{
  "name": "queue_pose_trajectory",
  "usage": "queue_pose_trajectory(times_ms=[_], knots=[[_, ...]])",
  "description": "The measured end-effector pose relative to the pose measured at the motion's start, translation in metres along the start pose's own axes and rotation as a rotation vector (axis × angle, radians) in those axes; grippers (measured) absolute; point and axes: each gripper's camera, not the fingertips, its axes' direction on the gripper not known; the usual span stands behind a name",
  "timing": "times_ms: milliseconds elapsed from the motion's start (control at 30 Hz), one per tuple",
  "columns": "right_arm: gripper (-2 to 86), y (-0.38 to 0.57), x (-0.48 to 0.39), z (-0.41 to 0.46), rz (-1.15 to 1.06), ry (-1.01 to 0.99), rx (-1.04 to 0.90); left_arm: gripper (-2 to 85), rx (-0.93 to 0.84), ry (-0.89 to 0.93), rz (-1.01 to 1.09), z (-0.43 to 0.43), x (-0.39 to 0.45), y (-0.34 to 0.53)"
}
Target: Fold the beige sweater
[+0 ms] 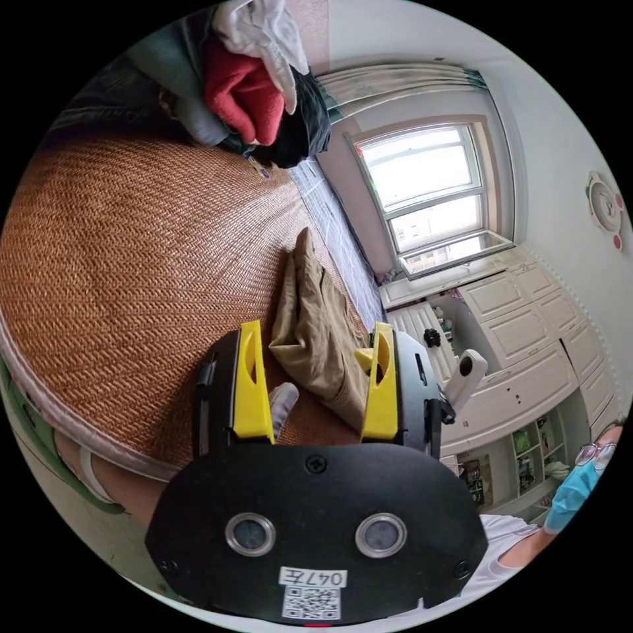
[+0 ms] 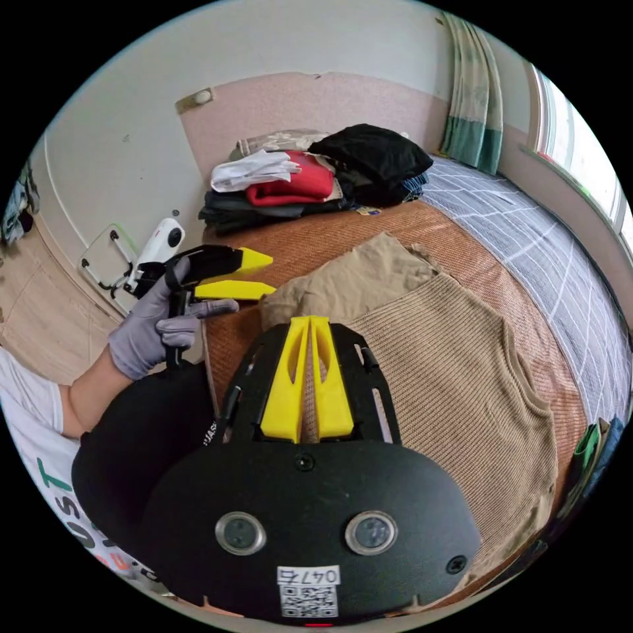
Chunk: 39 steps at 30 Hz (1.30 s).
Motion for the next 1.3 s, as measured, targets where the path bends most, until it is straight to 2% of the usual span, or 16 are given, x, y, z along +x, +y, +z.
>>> queue_pose_trajectory(times_ms=[100,200,267,400,500,567,667,800,867,967,1200,1300], knots=[[-0.7,-0.019,0.004,0.062,0.008,-0.018,-0.177,20.5,0.046,0.056,-0.02,-0.013,-0.011,0.015],[-0.7,-0.025,-0.002,0.038,0.025,-0.003,-0.098,19.1,0.103,0.102,-0.045,-0.029,-0.021,0.032],[-0.7,-0.033,-0.023,0.004,-0.023,0.003,0.035,17.7,0.123,0.12,-0.045,-0.033,-0.021,0.04],[-0.4,-0.056,-0.045,0.017,-0.112,-0.01,-0.036,16.0,0.075,0.121,0.027,-0.019,0.002,0.042],[0.2,-0.056,-0.038,0.023,-0.101,-0.049,-0.054,12.8,-0.035,0.096,0.192,-0.001,0.044,0.044],[0.5,-0.043,-0.026,0.014,-0.066,-0.044,-0.039,10.5,-0.147,-0.035,0.378,0.017,0.087,0.047],[0.3,-0.017,0.002,0.004,0.012,-0.05,-0.046,7.9,-0.262,-0.137,0.602,0.039,0.136,0.047],[-0.4,0.021,0.037,-0.015,0.125,-0.118,0.022,7.8,-0.333,-0.205,0.78,0.06,0.178,0.038],[-0.9,0.045,0.051,-0.021,0.181,-0.15,0.064,7.9,-0.406,-0.297,0.88,0.088,0.194,0.034],[-1.0,0.069,0.06,-0.02,0.227,-0.18,0.102,7.8,-0.519,-0.343,0.958,0.129,0.204,0.035],[-1.1,0.105,0.074,-0.013,0.286,-0.217,0.146,0.5,-0.591,-0.385,0.986,0.18,0.205,0.021],[-1.0,0.115,0.082,-0.011,0.303,-0.217,0.143,-0.5,-0.543,-0.249,0.816,0.161,0.175,-0.017]])
